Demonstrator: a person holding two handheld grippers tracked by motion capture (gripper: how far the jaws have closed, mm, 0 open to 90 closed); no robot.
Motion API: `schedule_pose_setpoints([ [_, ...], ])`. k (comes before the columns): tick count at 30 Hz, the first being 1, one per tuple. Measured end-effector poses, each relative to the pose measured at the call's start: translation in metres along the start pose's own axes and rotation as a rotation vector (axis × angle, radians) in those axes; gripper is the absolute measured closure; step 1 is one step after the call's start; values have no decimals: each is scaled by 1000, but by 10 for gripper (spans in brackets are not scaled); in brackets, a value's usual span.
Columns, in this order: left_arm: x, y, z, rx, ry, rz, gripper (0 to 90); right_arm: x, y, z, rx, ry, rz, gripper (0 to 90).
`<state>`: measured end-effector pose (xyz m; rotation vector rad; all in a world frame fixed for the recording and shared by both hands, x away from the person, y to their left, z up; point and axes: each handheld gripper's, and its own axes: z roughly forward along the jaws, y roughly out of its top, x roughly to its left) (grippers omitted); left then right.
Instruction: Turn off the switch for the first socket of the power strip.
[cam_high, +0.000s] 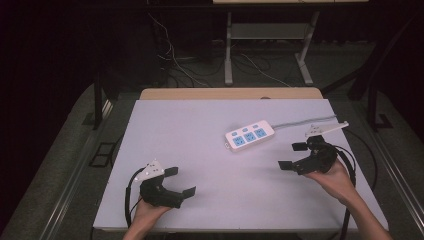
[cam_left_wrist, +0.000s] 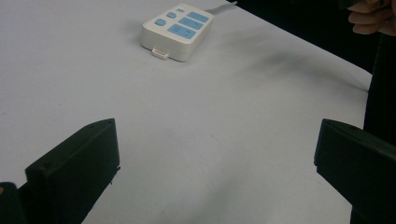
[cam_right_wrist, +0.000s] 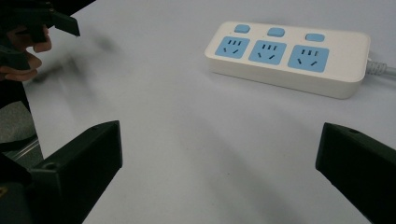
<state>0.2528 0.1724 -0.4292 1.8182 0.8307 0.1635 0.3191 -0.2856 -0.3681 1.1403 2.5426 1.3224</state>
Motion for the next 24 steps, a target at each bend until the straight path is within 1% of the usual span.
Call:
schedule_pose_setpoints([
  [7,0,0,0,0,-2,-1,0,-8,12,4,22,1,-6,3],
  [10,0,0,0,0,-2,-1,0,-11,18,5,19,3,-6,3],
  [24,0,0,1,3,-5,2,0,-22,44,14,44,4,-6,3],
])
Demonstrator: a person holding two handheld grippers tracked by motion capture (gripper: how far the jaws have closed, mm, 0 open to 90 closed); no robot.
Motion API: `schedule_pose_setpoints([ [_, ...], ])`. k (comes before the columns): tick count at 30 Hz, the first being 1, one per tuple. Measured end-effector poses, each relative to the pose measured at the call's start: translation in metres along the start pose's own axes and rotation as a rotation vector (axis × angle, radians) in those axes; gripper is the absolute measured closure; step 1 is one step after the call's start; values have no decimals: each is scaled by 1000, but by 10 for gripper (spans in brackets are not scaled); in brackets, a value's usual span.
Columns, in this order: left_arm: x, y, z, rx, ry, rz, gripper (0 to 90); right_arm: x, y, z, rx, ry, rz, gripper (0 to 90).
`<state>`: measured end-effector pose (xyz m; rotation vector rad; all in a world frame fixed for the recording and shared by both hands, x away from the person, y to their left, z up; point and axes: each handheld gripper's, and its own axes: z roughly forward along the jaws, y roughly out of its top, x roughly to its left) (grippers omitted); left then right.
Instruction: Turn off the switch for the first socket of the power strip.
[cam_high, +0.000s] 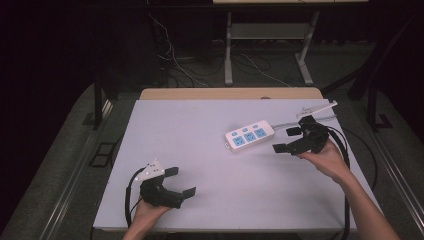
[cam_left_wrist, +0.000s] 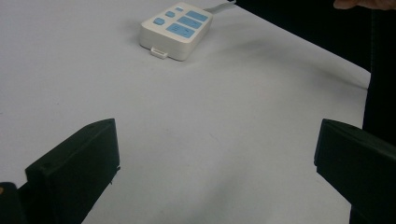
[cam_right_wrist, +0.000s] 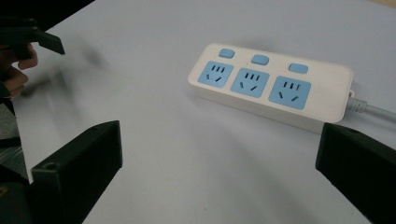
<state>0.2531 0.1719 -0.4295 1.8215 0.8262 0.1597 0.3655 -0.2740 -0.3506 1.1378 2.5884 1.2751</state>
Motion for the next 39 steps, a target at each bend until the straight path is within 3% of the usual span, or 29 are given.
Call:
schedule_pose_setpoints([
  [10,0,0,1,4,-2,3,0,-7,19,11,8,-14,1,3],
  [28,0,0,2,7,-4,3,0,-22,54,27,8,-76,48,3],
  [39,0,-1,1,10,-2,7,0,-31,69,33,-4,-119,106,3],
])
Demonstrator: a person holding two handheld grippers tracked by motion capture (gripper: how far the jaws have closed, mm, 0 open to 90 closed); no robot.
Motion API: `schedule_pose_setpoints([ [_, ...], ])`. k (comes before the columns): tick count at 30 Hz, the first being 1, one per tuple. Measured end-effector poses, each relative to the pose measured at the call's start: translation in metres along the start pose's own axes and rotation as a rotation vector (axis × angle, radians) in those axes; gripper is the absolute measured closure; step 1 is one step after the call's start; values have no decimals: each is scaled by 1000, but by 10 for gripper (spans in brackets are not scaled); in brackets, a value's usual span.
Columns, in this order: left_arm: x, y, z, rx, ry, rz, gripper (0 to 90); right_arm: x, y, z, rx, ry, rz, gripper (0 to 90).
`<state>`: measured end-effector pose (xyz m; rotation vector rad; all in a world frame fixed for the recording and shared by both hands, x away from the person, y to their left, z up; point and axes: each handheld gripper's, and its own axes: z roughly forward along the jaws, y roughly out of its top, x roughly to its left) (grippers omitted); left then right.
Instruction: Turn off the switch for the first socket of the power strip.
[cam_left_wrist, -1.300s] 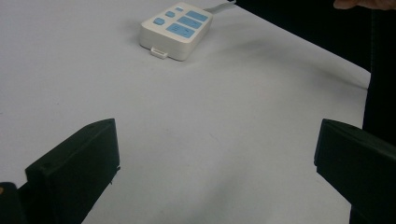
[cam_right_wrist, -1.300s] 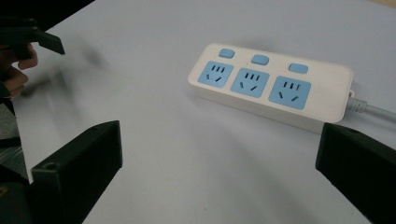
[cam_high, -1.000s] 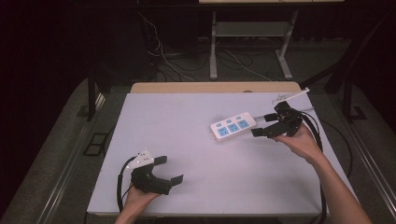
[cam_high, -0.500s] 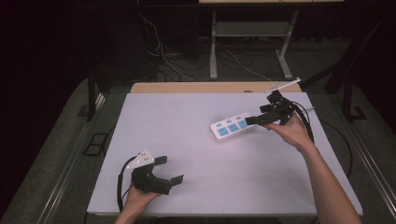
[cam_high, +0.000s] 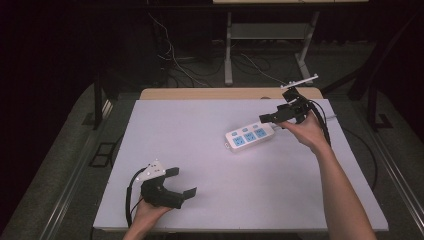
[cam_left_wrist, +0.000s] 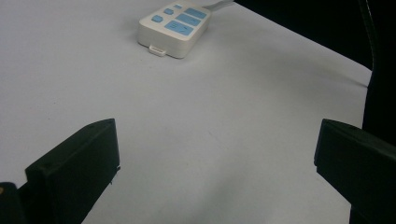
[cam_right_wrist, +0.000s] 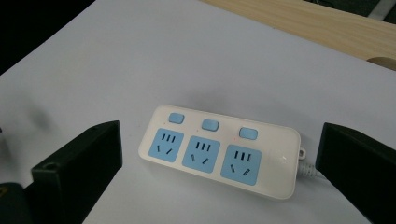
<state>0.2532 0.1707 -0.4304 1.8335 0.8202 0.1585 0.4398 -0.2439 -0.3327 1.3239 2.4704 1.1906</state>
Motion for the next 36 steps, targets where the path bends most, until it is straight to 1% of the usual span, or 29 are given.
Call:
schedule_pose_setpoints([
  [4,0,0,1,-2,-2,-2,0,-3,0,7,-4,-5,29,3],
  [6,0,0,1,-2,0,-1,0,-4,-1,12,3,-23,52,4],
  [7,0,0,1,-2,0,-1,0,-5,-1,14,4,-27,62,41],
  [9,-1,0,0,-1,0,1,0,-5,-1,17,-17,-14,70,144],
  [11,-1,0,0,-6,-1,-3,0,-4,-1,22,-29,-12,75,163],
  [12,0,0,0,-6,-1,-3,0,-4,-1,25,-28,-11,72,204],
  [15,0,0,-1,-10,-1,-5,0,-3,-2,32,-23,-13,73,259],
  [19,0,0,-1,-10,-3,-4,0,-4,-4,41,-15,5,74,380],
  [21,-1,0,-1,-10,-2,-3,0,-4,-5,44,-12,9,73,446],
  [28,0,0,-1,-9,0,-3,0,-8,-6,53,5,24,74,609],
  [32,0,0,-1,-9,-1,-3,0,-10,-7,58,19,22,67,728],
  [36,0,0,-2,-10,-1,-3,0,-12,-8,64,23,4,62,825],
])
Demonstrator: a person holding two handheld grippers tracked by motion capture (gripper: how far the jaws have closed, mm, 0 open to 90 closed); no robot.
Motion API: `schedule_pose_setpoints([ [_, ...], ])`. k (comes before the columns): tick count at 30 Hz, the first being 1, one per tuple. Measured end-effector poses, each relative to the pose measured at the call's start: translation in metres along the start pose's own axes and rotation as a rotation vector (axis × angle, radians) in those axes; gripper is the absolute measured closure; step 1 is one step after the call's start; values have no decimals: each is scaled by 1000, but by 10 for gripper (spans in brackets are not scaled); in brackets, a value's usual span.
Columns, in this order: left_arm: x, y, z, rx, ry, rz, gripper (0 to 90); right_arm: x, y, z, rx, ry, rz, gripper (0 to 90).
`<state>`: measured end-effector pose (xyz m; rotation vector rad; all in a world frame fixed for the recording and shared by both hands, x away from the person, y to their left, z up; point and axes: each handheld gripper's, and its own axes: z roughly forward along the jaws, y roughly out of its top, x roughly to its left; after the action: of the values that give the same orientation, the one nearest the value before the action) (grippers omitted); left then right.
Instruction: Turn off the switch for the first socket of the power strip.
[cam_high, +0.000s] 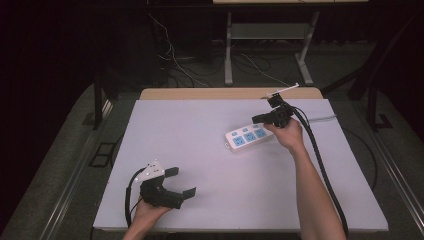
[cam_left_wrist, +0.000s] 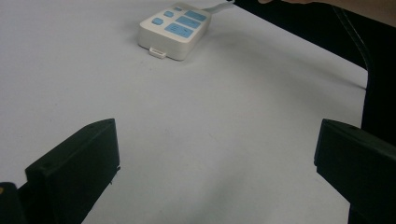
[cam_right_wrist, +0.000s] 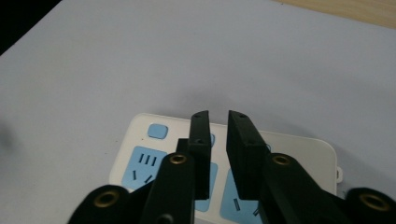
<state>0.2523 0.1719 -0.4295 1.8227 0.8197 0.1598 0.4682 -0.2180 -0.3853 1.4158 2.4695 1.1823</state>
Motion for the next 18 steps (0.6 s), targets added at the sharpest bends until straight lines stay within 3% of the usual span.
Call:
schedule_pose_setpoints([
  [6,0,0,0,0,1,-1,0,-8,-1,7,-1,-19,11,895],
  [18,1,0,0,1,1,-1,0,-19,-6,20,28,-44,30,895],
])
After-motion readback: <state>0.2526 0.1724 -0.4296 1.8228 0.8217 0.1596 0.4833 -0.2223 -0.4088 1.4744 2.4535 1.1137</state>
